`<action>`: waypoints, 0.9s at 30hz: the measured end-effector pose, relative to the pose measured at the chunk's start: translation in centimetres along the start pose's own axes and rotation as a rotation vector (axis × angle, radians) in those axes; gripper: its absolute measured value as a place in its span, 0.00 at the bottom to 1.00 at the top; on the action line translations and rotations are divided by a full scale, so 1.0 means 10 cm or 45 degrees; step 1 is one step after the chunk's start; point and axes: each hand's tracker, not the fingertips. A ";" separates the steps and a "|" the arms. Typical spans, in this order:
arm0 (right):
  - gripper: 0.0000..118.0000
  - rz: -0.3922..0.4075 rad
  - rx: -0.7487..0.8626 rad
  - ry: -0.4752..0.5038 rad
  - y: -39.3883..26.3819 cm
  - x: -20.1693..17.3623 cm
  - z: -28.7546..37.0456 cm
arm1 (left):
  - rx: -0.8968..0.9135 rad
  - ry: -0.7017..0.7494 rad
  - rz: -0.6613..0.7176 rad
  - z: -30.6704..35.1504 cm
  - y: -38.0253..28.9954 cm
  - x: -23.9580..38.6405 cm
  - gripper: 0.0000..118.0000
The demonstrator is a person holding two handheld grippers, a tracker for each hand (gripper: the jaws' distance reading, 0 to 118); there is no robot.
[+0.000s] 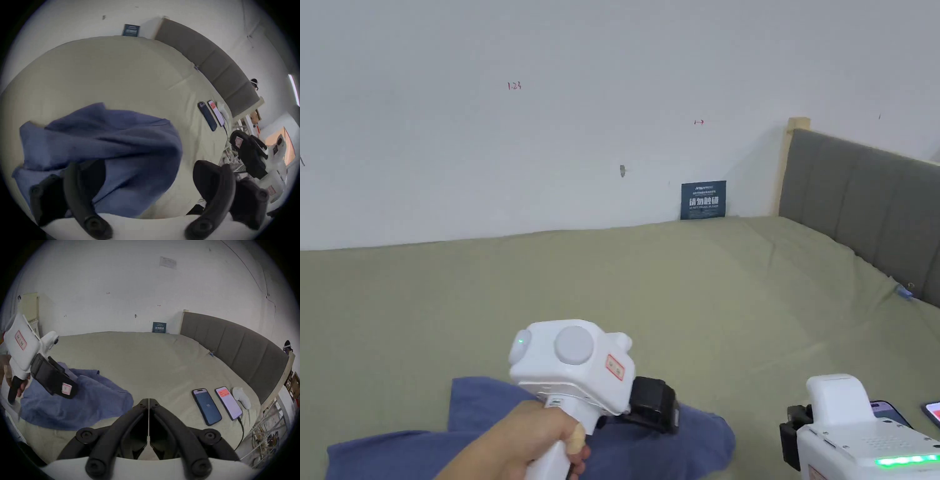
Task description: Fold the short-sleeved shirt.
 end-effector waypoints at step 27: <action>0.01 0.173 0.037 0.198 0.25 -0.79 -0.08 | 0.617 0.715 0.447 1.88 -2.51 -1.55 0.00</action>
